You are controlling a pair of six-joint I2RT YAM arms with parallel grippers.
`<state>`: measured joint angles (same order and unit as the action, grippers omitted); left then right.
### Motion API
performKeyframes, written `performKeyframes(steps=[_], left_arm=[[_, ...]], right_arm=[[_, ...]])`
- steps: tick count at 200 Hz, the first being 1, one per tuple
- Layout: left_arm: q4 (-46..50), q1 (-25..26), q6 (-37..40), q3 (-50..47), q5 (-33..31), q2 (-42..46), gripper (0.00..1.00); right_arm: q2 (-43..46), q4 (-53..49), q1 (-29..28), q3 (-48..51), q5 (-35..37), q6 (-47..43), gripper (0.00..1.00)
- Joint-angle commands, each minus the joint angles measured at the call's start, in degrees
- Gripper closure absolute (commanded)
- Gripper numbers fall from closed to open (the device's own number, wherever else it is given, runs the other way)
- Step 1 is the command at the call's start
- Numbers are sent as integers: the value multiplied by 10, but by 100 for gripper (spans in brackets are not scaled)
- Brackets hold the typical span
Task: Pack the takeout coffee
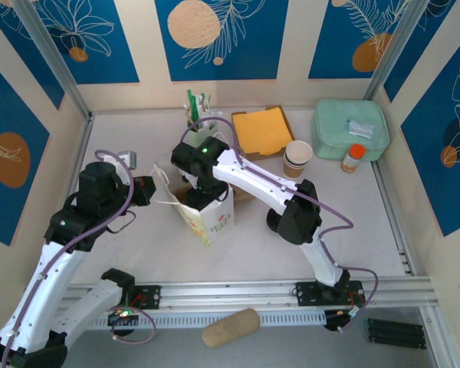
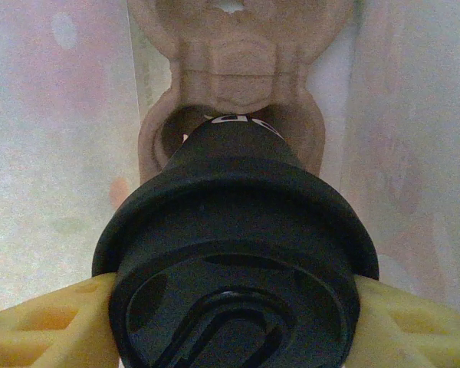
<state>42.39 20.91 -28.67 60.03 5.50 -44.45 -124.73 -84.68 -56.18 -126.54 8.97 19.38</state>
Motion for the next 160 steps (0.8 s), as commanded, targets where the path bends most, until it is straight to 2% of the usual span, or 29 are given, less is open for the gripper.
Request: performKeyframes(steps=[1,45,110,160], left_arm=[[-6,2,-7,-6,-5,0,100],[-7,2,-8,-8,-5,0,100],[-7,2,-5,-8,-7,3,100],[-9,2,-6,-13,-7,4,100]], right_arm=[[-30,-15,-5,17,10,1,54],[-15,-28,-5,-18,36,6,54],[-32,-112,-8,-146,37,-2,54],[-54,-156,-9,-154,16,-26,54]])
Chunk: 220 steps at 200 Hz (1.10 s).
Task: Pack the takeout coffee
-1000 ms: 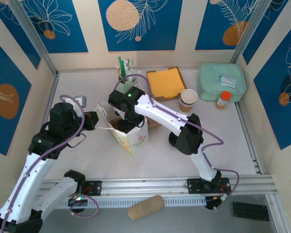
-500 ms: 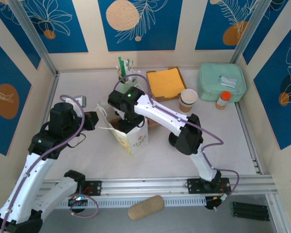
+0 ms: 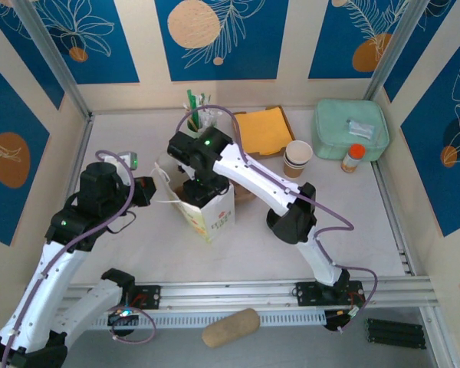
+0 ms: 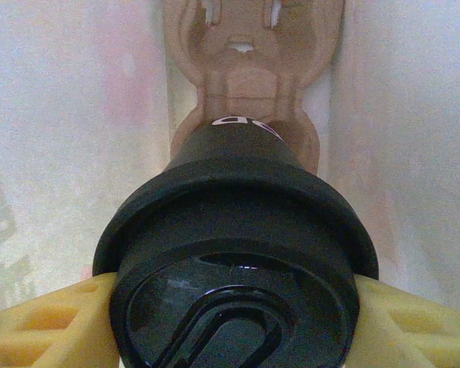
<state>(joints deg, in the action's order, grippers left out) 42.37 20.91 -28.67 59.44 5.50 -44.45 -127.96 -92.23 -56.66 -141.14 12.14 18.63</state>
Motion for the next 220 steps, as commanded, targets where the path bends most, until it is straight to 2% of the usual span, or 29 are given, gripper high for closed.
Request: performKeyframes(steps=[1,52,220], left_arm=[[-9,2,-5,-7,-7,4,100],[-12,2,-6,-9,-6,4,100],[-16,2,-7,-5,-3,-6,100]], right_arm=[[-22,-82,-4,-8,-17,-19,54],[-32,-86,-5,12,-27,-28,54],[-38,-91,-10,39,24,-27,54]])
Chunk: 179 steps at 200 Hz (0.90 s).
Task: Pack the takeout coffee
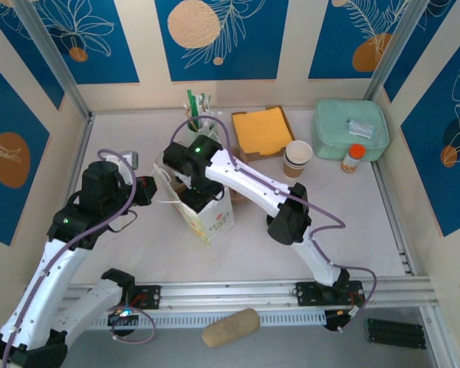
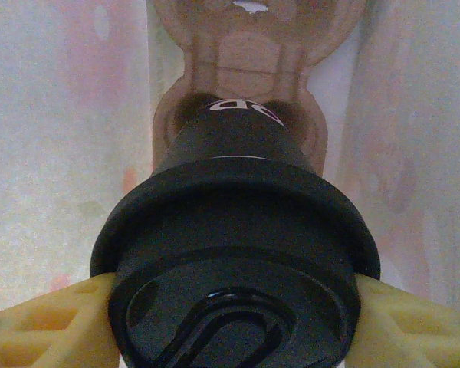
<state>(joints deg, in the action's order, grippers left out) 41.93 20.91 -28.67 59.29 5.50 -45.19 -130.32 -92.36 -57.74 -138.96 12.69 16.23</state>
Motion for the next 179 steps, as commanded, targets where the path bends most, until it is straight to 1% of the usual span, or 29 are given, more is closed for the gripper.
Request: performKeyframes(steps=[1,140,179], left_arm=[[-12,2,-7,-3,-3,1,100],[-12,2,-7,-1,-3,2,100],[-12,2,-8,-3,-4,2,100]], right_arm=[[-15,-90,1,17,19,-3,54],[-15,-89,0,15,23,-4,54],[-7,-92,0,-3,33,2,54]])
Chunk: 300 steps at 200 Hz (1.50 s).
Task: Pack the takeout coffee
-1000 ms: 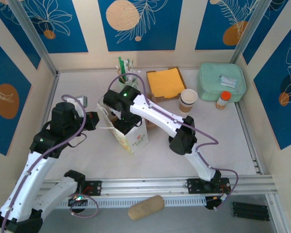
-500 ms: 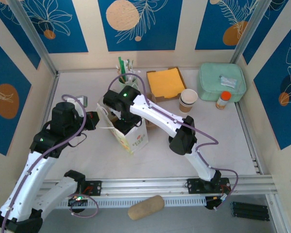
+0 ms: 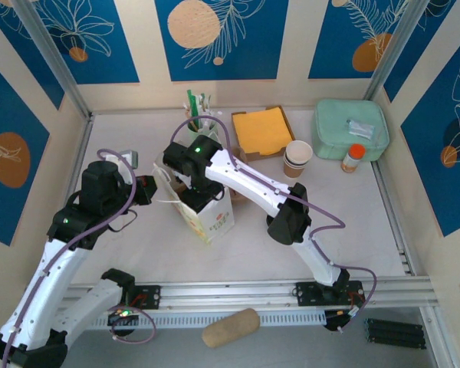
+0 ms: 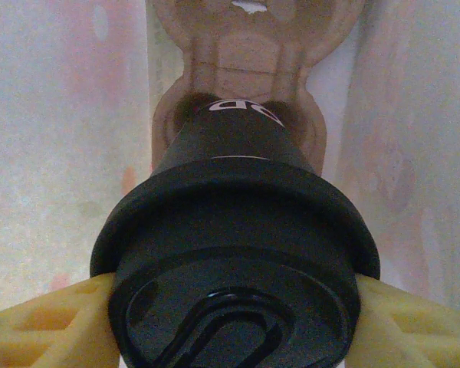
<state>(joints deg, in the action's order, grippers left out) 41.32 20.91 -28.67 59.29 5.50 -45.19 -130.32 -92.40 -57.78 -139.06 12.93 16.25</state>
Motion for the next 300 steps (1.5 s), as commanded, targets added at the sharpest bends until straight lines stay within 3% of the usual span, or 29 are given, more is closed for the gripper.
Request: performKeyframes(steps=[1,54,153,300], left_arm=[[-6,2,-8,-3,-4,2,100],[-5,2,-7,-7,-6,5,100],[-9,2,-5,-9,-8,-2,100],[-12,2,-5,-9,-7,-6,100]], right_arm=[[-6,-91,0,-3,31,3,54],[17,-92,4,-3,33,11,54],[35,-92,12,83,33,6,54],[21,-92,12,67,30,2,55]])
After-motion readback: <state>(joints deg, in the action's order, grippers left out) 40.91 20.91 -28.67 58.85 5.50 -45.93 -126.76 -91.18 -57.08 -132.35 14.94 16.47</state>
